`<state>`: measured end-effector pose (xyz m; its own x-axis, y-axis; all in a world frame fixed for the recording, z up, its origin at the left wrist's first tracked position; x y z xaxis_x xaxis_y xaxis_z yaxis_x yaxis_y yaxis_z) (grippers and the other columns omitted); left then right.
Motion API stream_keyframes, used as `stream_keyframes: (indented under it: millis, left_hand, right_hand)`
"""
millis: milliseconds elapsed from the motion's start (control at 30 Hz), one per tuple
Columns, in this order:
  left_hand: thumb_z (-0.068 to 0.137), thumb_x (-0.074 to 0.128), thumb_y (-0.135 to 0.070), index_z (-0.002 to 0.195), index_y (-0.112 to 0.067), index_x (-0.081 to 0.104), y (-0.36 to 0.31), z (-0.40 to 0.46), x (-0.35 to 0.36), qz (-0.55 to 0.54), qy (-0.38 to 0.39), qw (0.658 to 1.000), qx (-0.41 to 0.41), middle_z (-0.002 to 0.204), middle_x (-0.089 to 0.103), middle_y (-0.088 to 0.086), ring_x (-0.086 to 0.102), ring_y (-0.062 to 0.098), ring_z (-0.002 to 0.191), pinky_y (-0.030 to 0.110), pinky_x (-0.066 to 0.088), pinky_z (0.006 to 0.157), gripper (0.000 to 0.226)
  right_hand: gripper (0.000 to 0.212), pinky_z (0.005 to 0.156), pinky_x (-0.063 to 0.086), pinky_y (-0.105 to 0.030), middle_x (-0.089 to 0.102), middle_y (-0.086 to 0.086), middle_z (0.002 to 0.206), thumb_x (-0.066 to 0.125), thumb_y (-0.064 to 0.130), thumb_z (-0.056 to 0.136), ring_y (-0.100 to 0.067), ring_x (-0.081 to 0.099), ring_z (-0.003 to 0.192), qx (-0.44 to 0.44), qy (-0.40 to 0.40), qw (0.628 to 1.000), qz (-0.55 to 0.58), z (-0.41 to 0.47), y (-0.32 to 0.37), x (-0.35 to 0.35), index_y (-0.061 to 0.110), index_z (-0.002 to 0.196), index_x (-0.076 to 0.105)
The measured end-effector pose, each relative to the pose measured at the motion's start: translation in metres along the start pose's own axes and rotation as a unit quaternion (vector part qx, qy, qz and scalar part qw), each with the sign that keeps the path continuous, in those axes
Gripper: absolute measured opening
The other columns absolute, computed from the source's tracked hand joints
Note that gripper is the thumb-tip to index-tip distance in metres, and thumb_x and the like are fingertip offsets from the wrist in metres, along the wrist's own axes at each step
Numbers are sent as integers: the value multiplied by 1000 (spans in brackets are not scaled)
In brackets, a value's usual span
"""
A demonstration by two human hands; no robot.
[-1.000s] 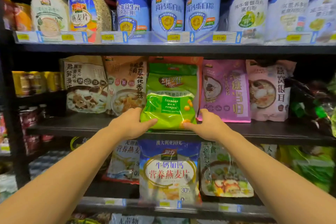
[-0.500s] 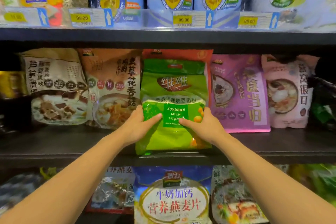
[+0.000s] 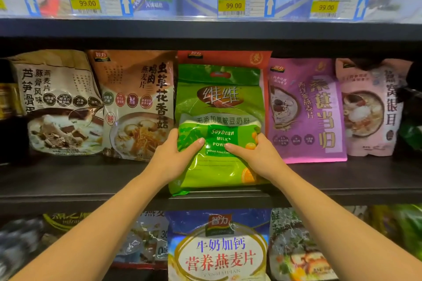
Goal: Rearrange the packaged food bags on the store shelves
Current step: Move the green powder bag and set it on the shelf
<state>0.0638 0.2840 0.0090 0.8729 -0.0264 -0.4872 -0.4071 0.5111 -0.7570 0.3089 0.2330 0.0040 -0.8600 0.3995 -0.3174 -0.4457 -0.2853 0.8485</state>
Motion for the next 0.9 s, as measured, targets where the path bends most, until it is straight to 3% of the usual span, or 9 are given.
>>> stream_keyframes:
  millis: [200, 367, 500, 600, 667, 800, 900]
  left_hand:
    - [83, 61, -76, 112, -46, 52, -3, -3, 0, -2, -23, 1000, 12, 102, 68, -22, 61, -15, 85, 12, 41, 67, 43]
    - [86, 63, -71, 120, -41, 55, -10, -6, -4, -1, -29, 999, 27, 107, 70, -21, 63, -8, 93, 15, 43, 70, 46]
    - [86, 66, -69, 120, -50, 56, -26, -14, -11, -8, -35, 998, 53, 106, 70, -32, 62, -19, 95, 13, 43, 76, 41]
    - [86, 67, -68, 122, -55, 54, -42, -25, -13, -11, -33, 997, 73, 109, 67, -40, 61, -19, 99, 17, 45, 82, 40]
    - [86, 68, -68, 129, -52, 54, -49, -35, -13, -14, -37, 996, 79, 113, 69, -34, 64, -11, 105, 25, 49, 90, 48]
    - [86, 68, -68, 136, -47, 54, -64, -64, -10, -9, -43, 996, 77, 118, 70, -26, 65, -2, 110, 31, 50, 96, 56]
    - [86, 67, -68, 138, -46, 53, -79, -92, -1, -3, -44, 997, 71, 119, 70, -25, 64, 0, 109, 32, 51, 95, 59]
  right_hand:
    - [109, 98, 39, -29, 45, 13, 136, 86, 61, 73, -9, 49, 120, 4, -9, 1000, 17, -1, -1, 1, 16, 158, 35]
    - [113, 93, 40, -27, 54, 6, 131, 89, 60, 71, -5, 54, 107, 22, -18, 999, 23, -7, 3, -3, 13, 159, 35]
    - [114, 89, 44, -25, 54, 22, 110, 91, 59, 69, 0, 57, 103, 30, -30, 999, 30, -18, 11, -13, 14, 158, 37]
    - [111, 108, 51, -42, 65, 5, 131, 93, 59, 65, -15, 63, 121, 36, -35, 998, 37, -31, 18, -23, 14, 154, 43]
    - [107, 110, 51, -48, 67, -1, 135, 94, 58, 63, -21, 65, 123, 39, -29, 998, 45, -42, 24, -28, 13, 150, 49]
    - [104, 108, 52, -47, 69, -2, 131, 93, 60, 63, -20, 66, 121, 37, -26, 999, 28, -70, 31, -42, 14, 146, 52]
    - [106, 108, 51, -41, 64, -1, 140, 93, 58, 67, -17, 63, 124, 33, -23, 999, 28, -97, 34, -59, 11, 151, 46]
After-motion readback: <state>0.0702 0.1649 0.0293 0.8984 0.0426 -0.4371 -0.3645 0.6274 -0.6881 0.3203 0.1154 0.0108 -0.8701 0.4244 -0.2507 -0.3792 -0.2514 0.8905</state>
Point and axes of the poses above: each hand's wrist, its own z-axis towards the middle knuckle, its own x-axis out of the palm, y = z × x, the point moved 9 cm from there along z, towards the middle knuckle
